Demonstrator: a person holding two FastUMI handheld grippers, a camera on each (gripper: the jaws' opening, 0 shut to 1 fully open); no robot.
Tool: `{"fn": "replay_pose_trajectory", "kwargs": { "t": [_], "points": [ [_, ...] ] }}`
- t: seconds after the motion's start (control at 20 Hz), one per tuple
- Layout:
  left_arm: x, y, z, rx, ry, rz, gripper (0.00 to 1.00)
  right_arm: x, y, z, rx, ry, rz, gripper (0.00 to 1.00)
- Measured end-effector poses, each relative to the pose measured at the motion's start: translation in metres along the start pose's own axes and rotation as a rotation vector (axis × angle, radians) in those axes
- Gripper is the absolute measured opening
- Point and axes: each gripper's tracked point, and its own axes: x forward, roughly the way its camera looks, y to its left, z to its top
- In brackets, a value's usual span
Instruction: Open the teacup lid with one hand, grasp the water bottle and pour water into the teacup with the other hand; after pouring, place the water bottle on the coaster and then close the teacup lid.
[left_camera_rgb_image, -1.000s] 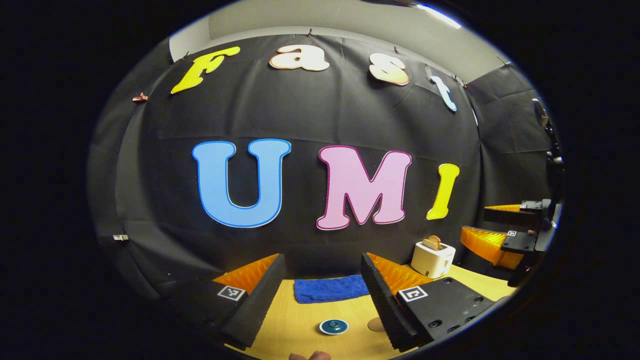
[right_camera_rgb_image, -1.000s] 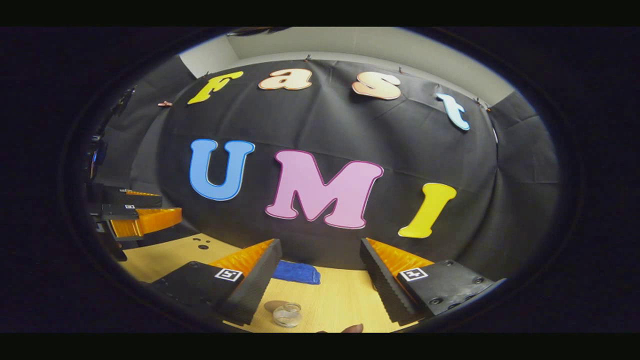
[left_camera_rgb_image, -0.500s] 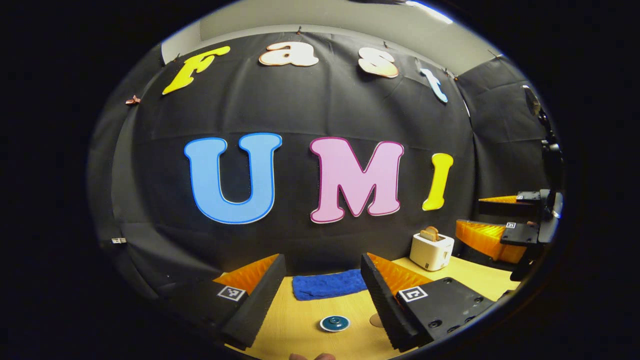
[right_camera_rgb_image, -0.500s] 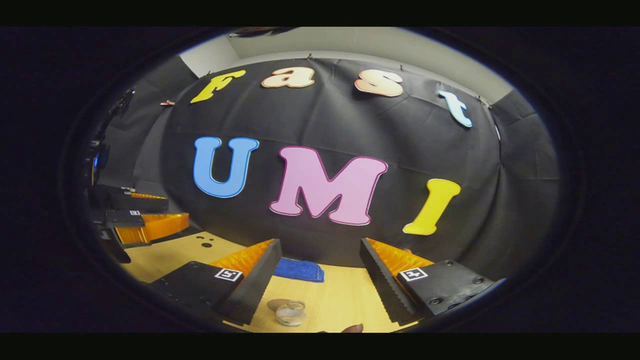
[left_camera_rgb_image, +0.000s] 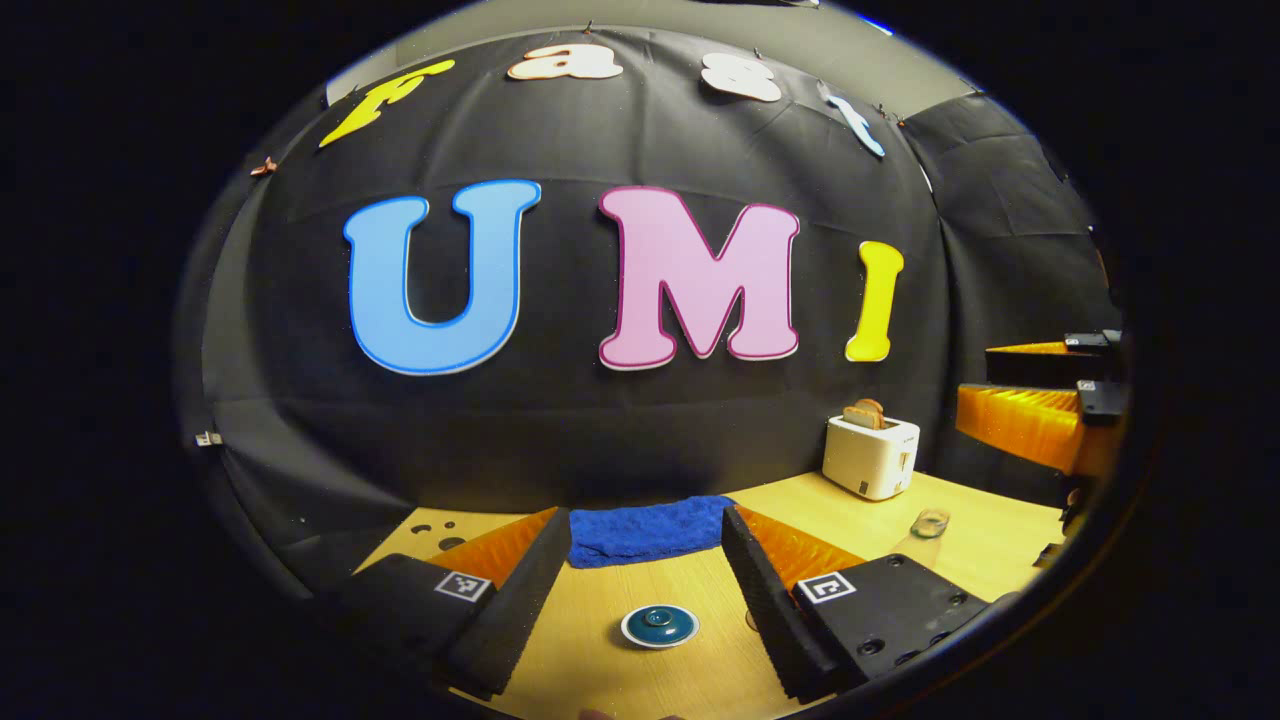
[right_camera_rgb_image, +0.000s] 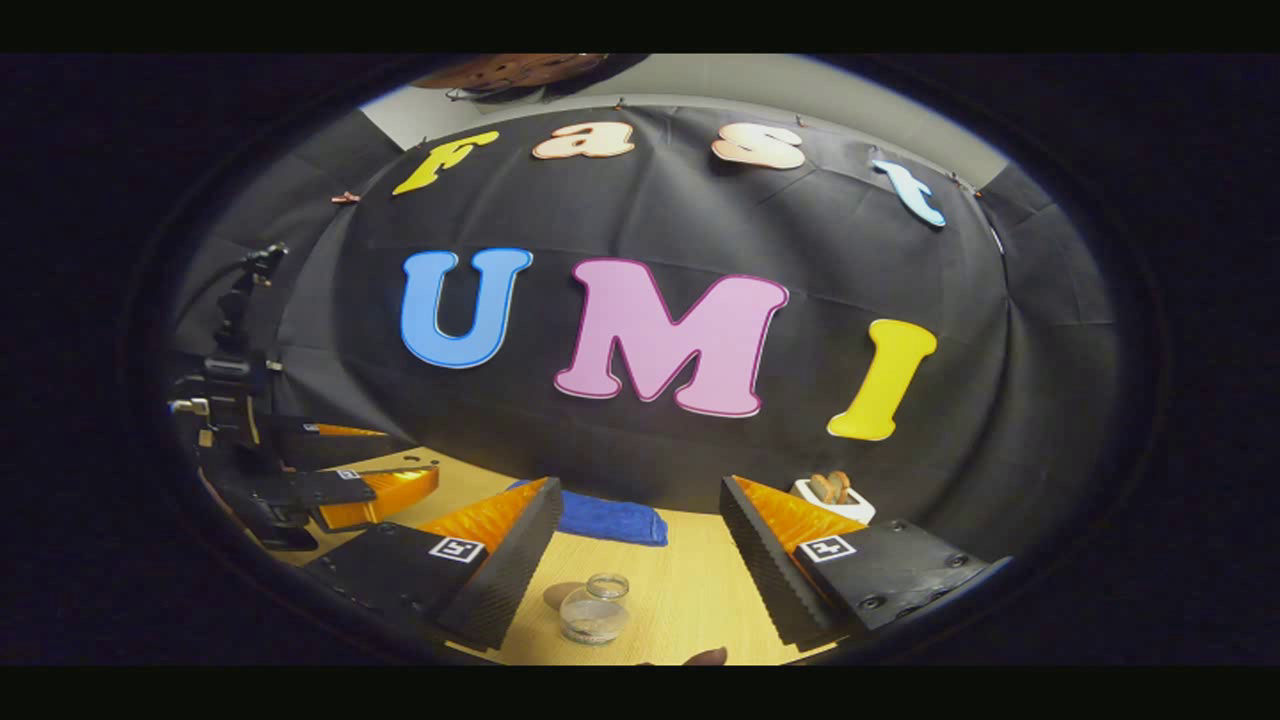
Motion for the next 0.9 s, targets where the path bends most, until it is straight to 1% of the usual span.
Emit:
{"fn": "replay_pose_trajectory", "kwargs": {
  "t": [0.25,0.35,0.45,0.6,0.85,0.9],
  "points": [
    [0.033,-0.004,-0.069,0.016,0.043,0.004,0.95,0.003,0.006,-0.041,-0.002,0.021,0.008,0.98],
    [0.042,-0.007,-0.094,0.028,0.063,0.004,0.94,0.003,0.008,-0.058,0.004,0.03,0.008,0.98],
    [0.051,-0.01,-0.114,0.03,0.077,0.0,0.91,0.004,0.01,-0.075,0.013,0.046,0.005,0.98],
    [0.063,-0.012,-0.139,0.02,0.108,-0.004,0.82,0.0,0.013,-0.094,0.031,0.068,0.0,0.98],
    [0.078,-0.015,-0.162,0.012,0.147,-0.017,0.77,-0.003,0.018,-0.12,0.039,0.113,0.003,0.98],
    [0.079,-0.016,-0.167,0.016,0.155,-0.019,0.74,-0.003,0.018,-0.123,0.038,0.116,0.003,0.98]
  ]
}}
